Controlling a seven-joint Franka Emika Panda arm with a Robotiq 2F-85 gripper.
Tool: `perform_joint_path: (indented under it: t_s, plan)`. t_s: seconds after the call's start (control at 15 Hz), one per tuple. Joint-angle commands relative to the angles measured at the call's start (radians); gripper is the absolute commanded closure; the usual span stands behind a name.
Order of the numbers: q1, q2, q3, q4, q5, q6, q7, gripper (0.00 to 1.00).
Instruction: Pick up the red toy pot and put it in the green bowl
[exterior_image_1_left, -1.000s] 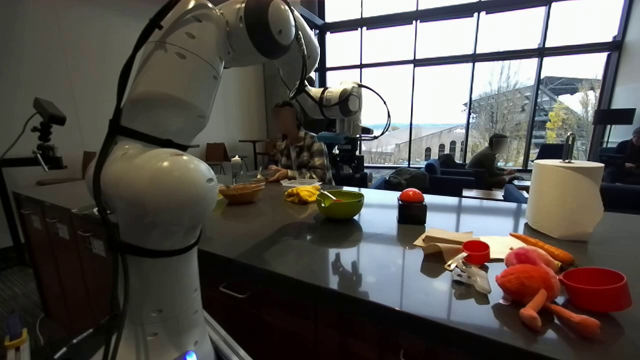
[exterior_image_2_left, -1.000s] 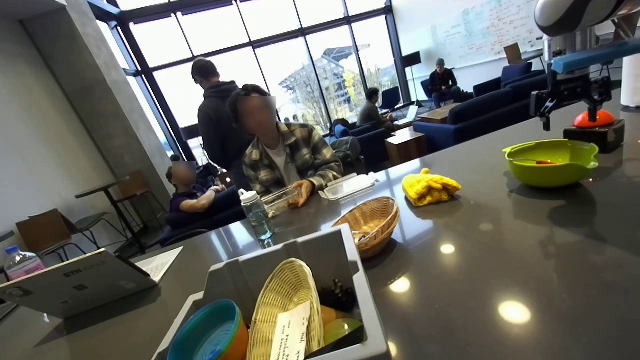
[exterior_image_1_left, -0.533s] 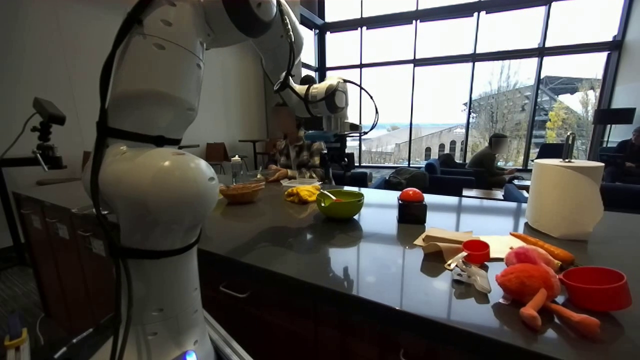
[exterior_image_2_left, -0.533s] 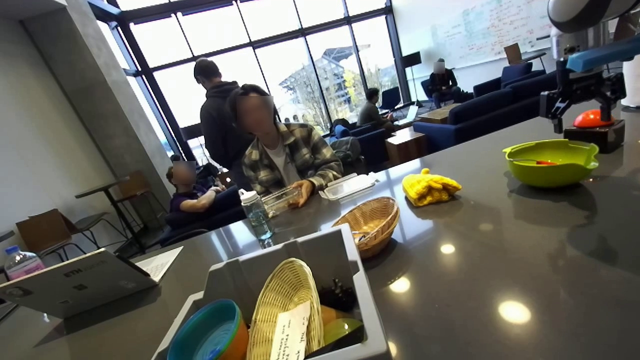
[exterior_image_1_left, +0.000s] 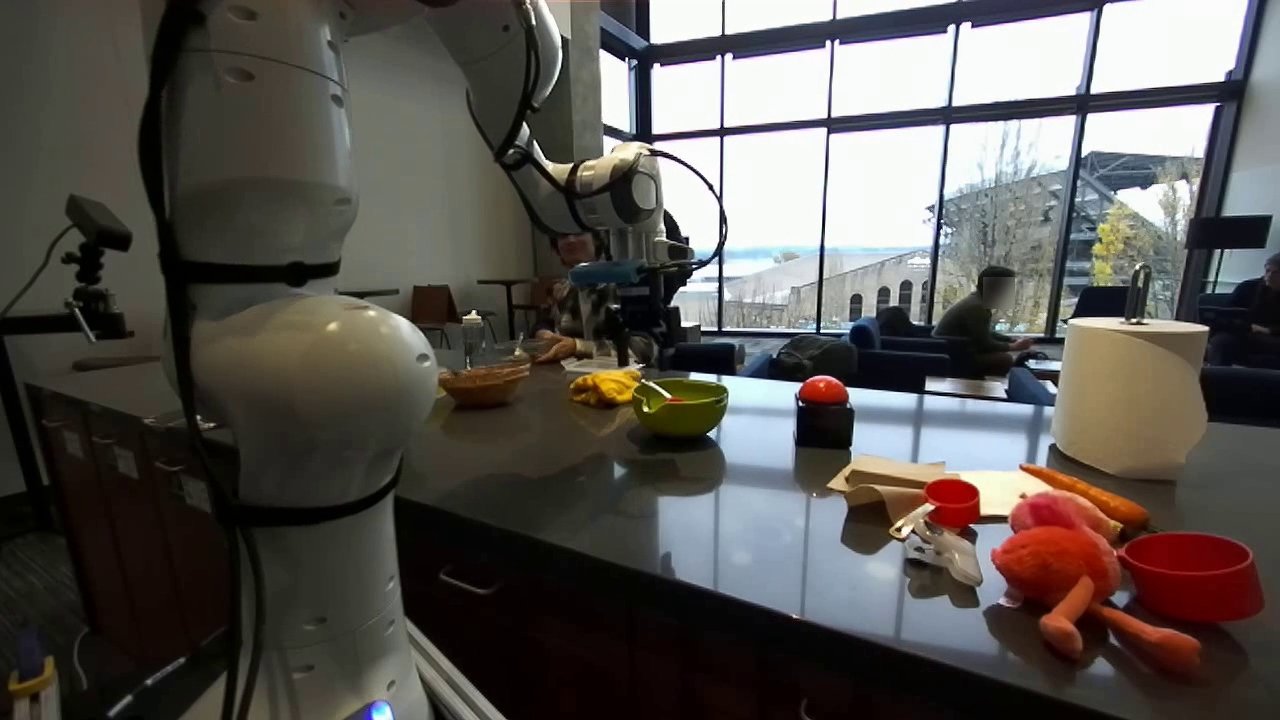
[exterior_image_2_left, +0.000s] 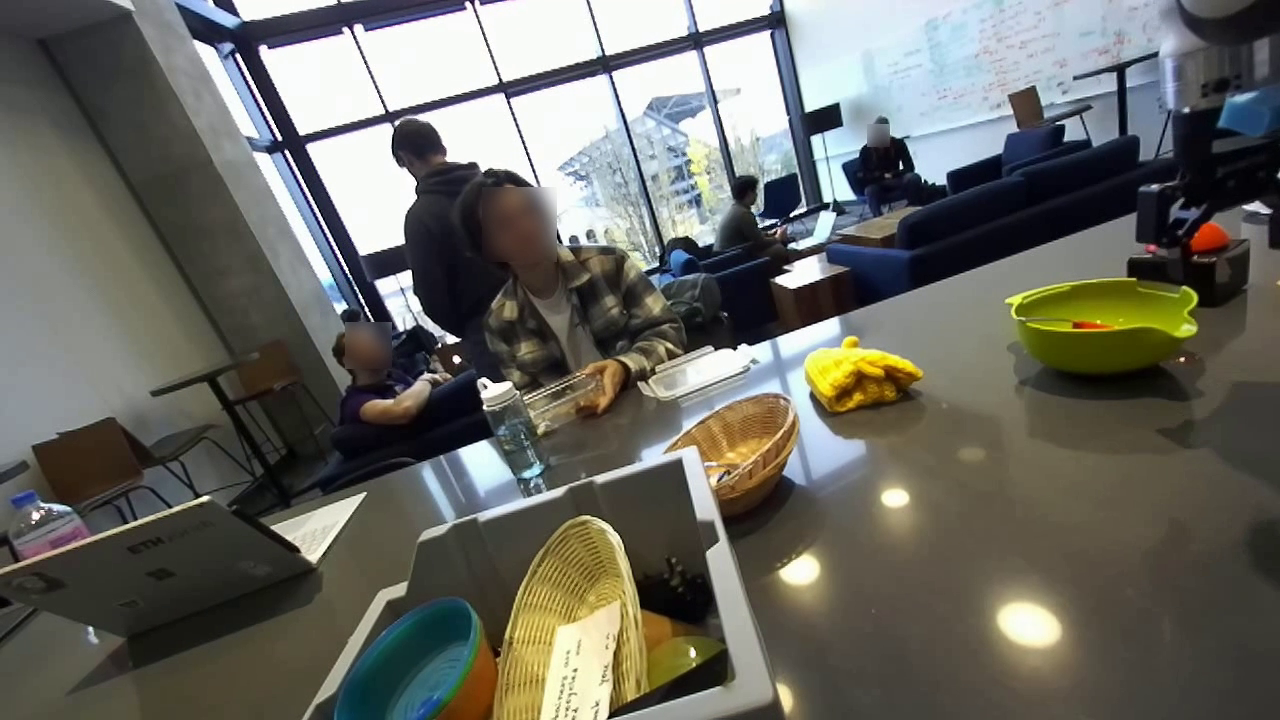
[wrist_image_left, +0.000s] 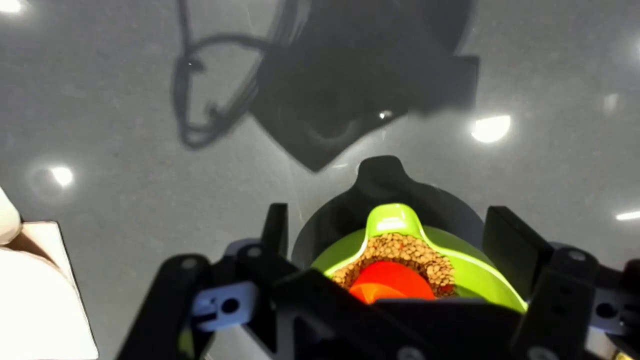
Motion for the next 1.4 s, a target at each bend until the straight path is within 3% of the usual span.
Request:
perform_joint_path:
  t_s: [0.0, 0.07, 1.33]
  plan:
    - [-0.015, -0.113, 0.011, -0.12, -0.005, 0.041, -0.027, 0.0]
    - [-0.014, -0.044, 0.014, -0.048, 0.001, 0.01, -0.008, 0.0]
    - [-0.017, -0.085, 0.016, -0.095, 0.002, 0.026, -0.017, 0.0]
